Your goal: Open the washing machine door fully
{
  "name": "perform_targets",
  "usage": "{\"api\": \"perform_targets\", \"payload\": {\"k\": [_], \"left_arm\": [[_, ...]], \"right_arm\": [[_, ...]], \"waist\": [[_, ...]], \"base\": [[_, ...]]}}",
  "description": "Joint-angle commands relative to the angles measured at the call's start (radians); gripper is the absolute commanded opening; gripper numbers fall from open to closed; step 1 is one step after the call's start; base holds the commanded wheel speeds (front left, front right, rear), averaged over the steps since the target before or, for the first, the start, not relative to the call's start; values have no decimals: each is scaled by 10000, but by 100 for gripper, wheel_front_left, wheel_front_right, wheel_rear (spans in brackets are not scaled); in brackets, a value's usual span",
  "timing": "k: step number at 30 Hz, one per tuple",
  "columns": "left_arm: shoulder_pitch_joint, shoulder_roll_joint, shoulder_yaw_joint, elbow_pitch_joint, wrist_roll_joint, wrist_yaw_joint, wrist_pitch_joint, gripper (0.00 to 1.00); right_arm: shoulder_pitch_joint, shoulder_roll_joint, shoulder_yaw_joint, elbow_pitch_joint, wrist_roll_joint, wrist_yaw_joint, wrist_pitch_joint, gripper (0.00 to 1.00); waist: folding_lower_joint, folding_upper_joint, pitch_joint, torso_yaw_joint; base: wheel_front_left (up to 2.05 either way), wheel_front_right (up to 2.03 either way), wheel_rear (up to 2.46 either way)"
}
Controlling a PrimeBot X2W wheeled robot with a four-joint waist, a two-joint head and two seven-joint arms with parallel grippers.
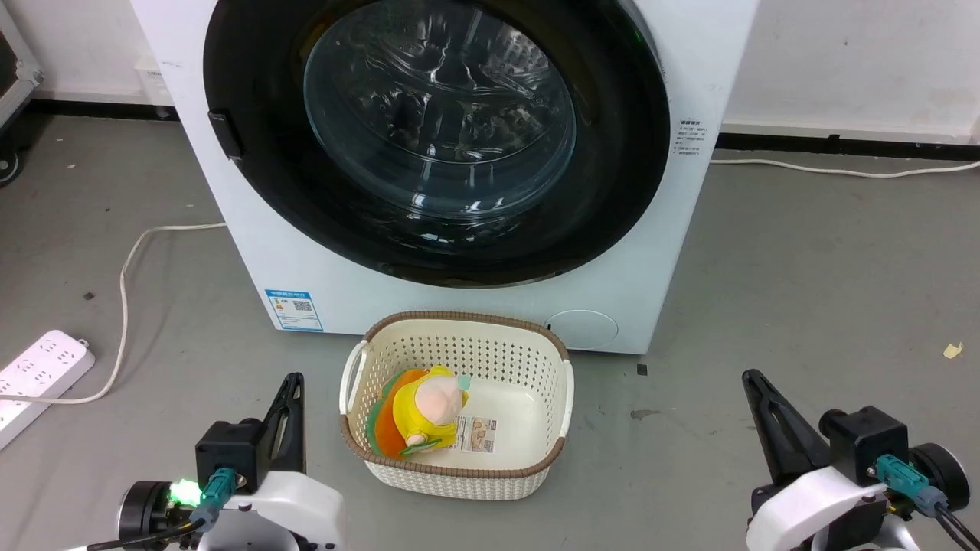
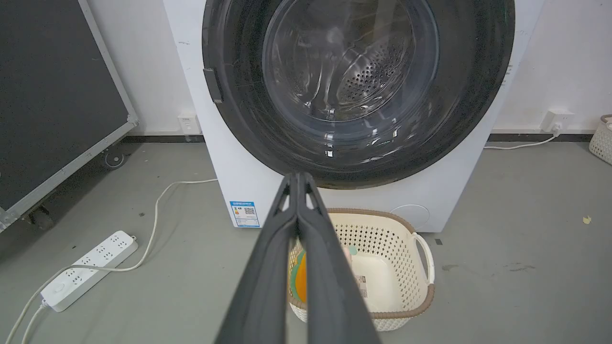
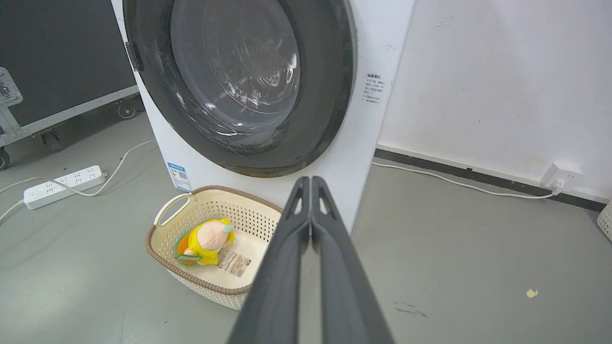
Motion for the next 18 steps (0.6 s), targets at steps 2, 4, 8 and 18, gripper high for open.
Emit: {"api": "perform_targets", "payload": {"k": [2, 4, 8, 18], "left_arm": [[146, 16, 11, -39, 87, 28, 3, 0], [146, 16, 11, -39, 87, 28, 3, 0], [146, 16, 11, -39, 87, 28, 3, 0], [146, 16, 11, -39, 87, 28, 3, 0]], "right_arm": [[181, 38, -9, -37, -76, -9, 5, 0], [181, 38, -9, -37, -76, -9, 5, 0], [181, 38, -9, -37, -76, -9, 5, 0], [181, 38, -9, -37, -76, -9, 5, 0]], "waist": [[0, 0, 0, 0], [0, 0, 0, 0], [0, 0, 0, 0], [0, 0, 0, 0]], "base": [[0, 0, 0], [0, 0, 0], [0, 0, 0], [0, 0, 0]]}}
